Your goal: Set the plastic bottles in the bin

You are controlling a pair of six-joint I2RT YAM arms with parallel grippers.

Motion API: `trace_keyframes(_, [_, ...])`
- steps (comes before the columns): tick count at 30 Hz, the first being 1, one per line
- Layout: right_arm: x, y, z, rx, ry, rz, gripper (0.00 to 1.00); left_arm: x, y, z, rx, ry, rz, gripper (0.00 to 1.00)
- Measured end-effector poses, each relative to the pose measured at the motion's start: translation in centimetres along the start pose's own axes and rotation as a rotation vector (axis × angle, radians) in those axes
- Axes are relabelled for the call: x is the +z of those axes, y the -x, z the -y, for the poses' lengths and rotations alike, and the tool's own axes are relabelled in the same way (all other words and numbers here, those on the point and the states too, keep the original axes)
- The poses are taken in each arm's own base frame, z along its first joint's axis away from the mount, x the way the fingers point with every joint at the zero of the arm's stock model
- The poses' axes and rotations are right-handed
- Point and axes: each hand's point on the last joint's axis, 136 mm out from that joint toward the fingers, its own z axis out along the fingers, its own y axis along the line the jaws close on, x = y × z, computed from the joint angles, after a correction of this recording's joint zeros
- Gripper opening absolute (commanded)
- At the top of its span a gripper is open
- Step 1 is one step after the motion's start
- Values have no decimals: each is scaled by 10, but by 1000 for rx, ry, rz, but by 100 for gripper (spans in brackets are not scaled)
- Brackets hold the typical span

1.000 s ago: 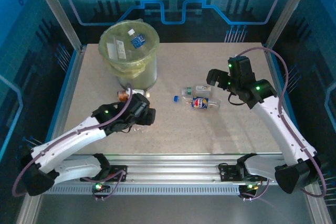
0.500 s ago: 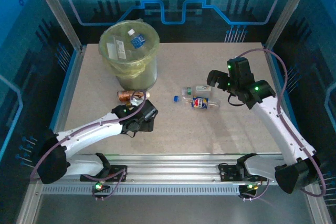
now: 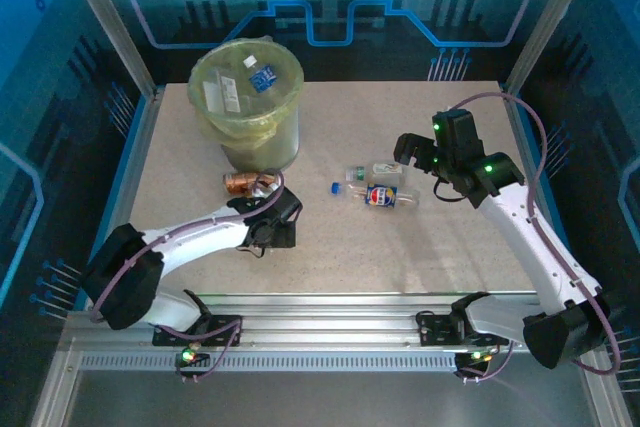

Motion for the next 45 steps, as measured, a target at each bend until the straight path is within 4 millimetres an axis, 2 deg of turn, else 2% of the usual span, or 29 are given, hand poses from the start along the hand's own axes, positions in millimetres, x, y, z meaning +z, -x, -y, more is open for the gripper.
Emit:
trace_keyframes(2, [1, 0, 0, 0, 0, -1, 100, 6, 0, 1, -1, 5, -9, 89])
trace_keyframes(9, [7, -3, 0, -3, -12, -19, 100, 23, -5, 9, 11, 3, -43, 77])
trace_keyframes(13, [8, -3, 1, -4, -12, -20, 100, 29, -5, 11, 29, 2, -49, 66])
trace_keyframes(17, [8, -4, 1, -4, -14, -22, 100, 29, -2, 17, 33, -16, -46, 55])
trace_keyframes(23, [9, -5, 2, -3, -19, -25, 100, 27, -1, 22, 31, -40, -49, 51])
trace_keyframes(26, [10, -5, 4, -2, -23, -24, 100, 20, 1, 29, 50, -82, -37, 49])
trace_keyframes(29, [10, -5, 4, -2, -25, -23, 100, 2, 5, 45, 98, -159, 1, 49])
trace_keyframes(35, [13, -10, 11, 7, -53, -26, 100, -53, 22, 93, 192, -389, 95, 49])
trace_keyframes(41, [6, -8, 17, 16, -68, 5, 100, -118, 57, 125, 246, -583, 235, 49])
trace_keyframes(45, [-3, -3, 19, 29, -66, 41, 100, -172, 88, 142, 296, -677, 379, 49])
